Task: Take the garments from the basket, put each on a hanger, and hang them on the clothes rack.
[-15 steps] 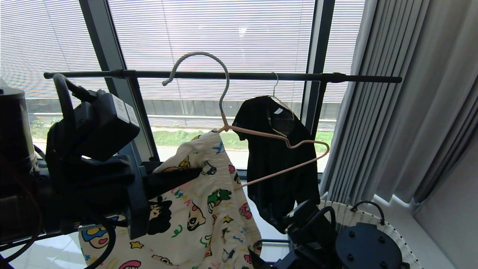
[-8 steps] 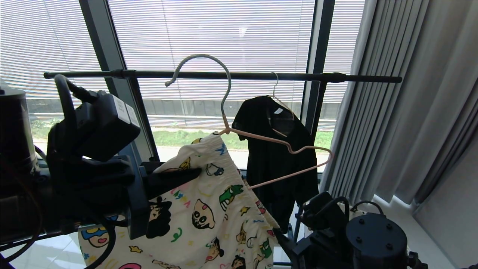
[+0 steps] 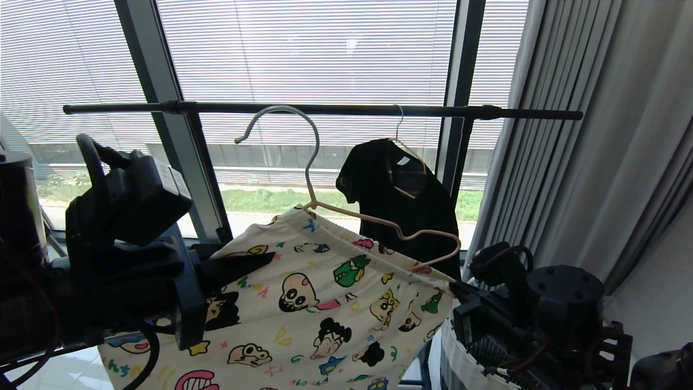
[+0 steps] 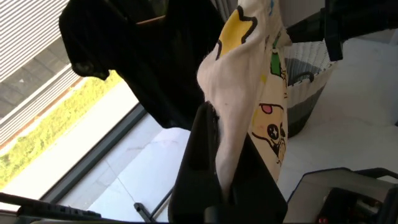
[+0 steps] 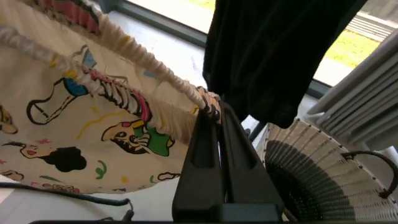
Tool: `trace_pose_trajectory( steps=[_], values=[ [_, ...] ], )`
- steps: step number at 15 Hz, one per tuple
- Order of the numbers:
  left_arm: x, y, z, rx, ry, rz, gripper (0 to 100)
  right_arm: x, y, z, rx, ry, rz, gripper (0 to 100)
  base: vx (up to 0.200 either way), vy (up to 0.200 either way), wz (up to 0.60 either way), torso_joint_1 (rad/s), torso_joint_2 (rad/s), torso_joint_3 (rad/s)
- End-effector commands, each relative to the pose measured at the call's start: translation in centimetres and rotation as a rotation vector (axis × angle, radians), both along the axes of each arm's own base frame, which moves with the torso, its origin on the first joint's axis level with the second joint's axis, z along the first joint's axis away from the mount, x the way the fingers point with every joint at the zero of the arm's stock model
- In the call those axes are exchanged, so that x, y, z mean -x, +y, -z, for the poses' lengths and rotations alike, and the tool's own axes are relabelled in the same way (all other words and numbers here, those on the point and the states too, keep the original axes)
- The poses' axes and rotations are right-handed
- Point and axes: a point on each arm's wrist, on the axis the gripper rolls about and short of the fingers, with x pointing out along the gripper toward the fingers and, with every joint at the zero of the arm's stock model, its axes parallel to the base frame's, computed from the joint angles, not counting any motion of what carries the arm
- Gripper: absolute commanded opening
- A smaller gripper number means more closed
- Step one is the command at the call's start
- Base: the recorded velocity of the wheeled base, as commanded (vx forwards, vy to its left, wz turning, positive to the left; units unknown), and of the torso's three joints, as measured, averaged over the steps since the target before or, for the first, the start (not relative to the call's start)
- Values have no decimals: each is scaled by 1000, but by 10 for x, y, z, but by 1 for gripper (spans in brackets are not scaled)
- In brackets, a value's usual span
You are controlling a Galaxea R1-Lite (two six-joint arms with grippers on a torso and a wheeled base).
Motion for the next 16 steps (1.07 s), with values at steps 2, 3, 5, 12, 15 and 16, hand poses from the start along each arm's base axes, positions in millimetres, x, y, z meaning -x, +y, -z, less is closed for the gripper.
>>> trace_pose_trajectory(
  steps=[2,3,5,12,15,16],
  values=[
    [11,7,8,-4,10,-5,0,-15,-7,-7,-8,-32,47,0,0,0,0,0,0,0],
    [12,7,12,-11,20,-3,0,-17,-8,-7,-3,-33,55,0,0,0,0,0,0,0],
    [14,8,19,-41,20,8,0,-17,-8,-8,-5,-36,56,0,0,0,0,0,0,0],
    [-21,-7,60,-256,116,-102,0,-17,-4,-72,9,-87,-54,0,0,0,0,0,0,0],
    [-28,-9,61,-260,122,-121,0,15,5,-93,20,-89,-173,0,0,0,0,0,0,0],
    [-29,-9,60,-252,118,-120,0,30,8,-95,35,-73,-228,0,0,0,0,0,0,0]
  ],
)
